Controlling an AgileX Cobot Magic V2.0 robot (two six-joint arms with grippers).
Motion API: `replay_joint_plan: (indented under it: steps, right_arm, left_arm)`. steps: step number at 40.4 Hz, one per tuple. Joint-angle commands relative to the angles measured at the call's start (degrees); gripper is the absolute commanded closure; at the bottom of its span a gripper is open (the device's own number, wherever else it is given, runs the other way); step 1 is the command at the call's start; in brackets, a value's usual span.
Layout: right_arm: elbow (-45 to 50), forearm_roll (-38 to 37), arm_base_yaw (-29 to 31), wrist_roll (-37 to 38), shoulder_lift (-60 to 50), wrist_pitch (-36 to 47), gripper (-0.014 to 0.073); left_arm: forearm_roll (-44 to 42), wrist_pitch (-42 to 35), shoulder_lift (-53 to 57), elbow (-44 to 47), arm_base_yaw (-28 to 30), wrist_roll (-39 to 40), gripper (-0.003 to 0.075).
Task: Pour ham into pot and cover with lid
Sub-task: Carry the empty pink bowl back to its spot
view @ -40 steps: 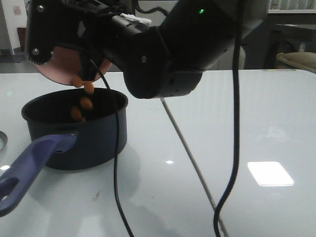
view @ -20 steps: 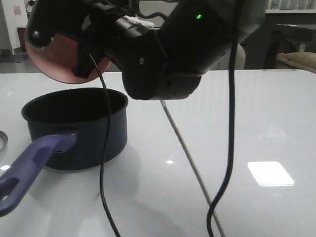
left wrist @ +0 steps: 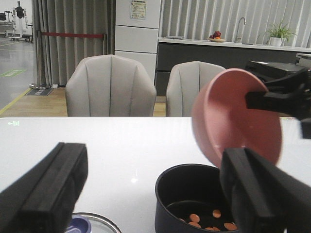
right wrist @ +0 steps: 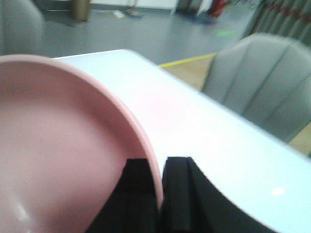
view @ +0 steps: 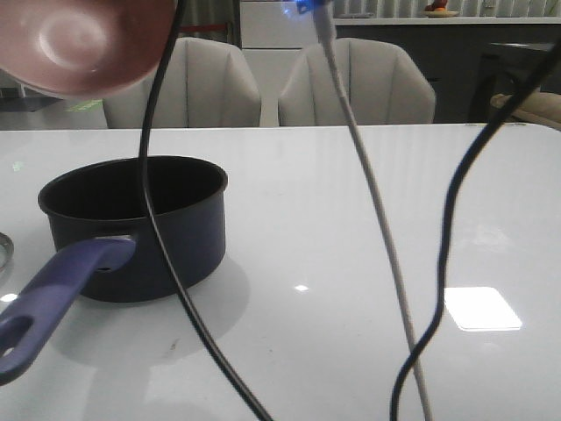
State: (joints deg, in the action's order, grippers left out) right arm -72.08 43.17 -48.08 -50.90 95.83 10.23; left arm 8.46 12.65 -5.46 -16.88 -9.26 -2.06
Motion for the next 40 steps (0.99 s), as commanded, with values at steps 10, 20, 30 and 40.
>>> replay_joint_plan:
  steps: [10, 20, 30, 40]
  right_arm:
    - [-2.1, 3.3, 12.2, 0.5, -11.6, -27.8, 0.0459]
    - [-2.1, -8.7, 25.7, 9.1, -14.5, -41.5, 0.0459]
    - [-2.1, -25.3, 35.3, 30.3, -12.1, -49.6, 0.0459]
    - [-2.1, -25.5, 40.0, 32.3, -5.3, -53.8, 0.0459]
  left_arm:
    - [0.7, -4.5, -0.6, -1.5, -0.4, 0.0, 0.0115]
    - [0.7, -4.5, -0.6, -1.5, -0.4, 0.0, 0.0115]
    - [0.7, -4.5, -0.6, -1.5, -0.4, 0.0, 0.0115]
    - [0.7, -4.5, -0.6, -1.5, -0.4, 0.0, 0.0115]
